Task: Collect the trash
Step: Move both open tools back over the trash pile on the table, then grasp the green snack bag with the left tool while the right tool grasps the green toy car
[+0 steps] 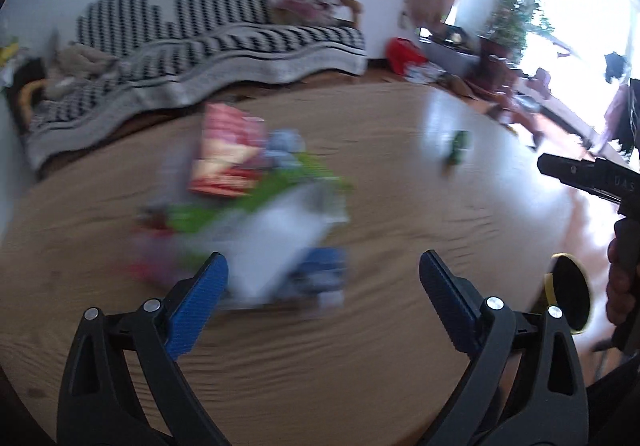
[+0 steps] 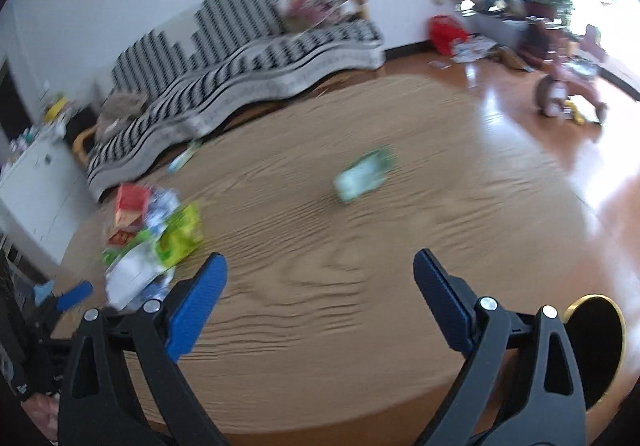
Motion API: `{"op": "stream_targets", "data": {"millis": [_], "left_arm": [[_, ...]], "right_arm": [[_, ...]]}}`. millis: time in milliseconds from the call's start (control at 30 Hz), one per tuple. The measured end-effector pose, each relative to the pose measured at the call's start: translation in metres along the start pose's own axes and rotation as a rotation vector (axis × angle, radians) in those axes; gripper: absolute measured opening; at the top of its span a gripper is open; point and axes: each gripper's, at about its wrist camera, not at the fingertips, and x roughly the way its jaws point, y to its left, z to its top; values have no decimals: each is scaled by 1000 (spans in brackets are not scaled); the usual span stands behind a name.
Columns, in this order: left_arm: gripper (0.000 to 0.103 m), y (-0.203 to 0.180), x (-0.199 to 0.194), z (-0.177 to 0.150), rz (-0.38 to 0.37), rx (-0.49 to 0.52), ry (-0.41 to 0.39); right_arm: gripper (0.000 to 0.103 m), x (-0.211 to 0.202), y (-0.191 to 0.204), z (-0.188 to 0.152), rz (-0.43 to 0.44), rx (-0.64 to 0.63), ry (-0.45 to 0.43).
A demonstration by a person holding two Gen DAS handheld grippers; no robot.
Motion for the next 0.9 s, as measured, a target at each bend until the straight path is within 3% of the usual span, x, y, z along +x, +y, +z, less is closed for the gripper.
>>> {"op": "stream_targets", "data": {"millis": [100,300,400,633,800,900], "left_arm": [[93,17,-5,0,9,34,-12],[93,31,17,8,-4,80,14],[93,32,42,14,8,114,26],[93,25,83,25,33,110,65],[91,13,95,24,84,141,67],[77,8,98,22,101,171,64]], "right_arm": [[91,30,35,-4,44,-7,64],[91,58,54,0,45,8,108],[91,65,43,9,4,18,107],[91,91,-15,40,-213,58,75],[91,121,-63,53,-211,174,110],[91,142,-70,60,-215,162,121]]}}
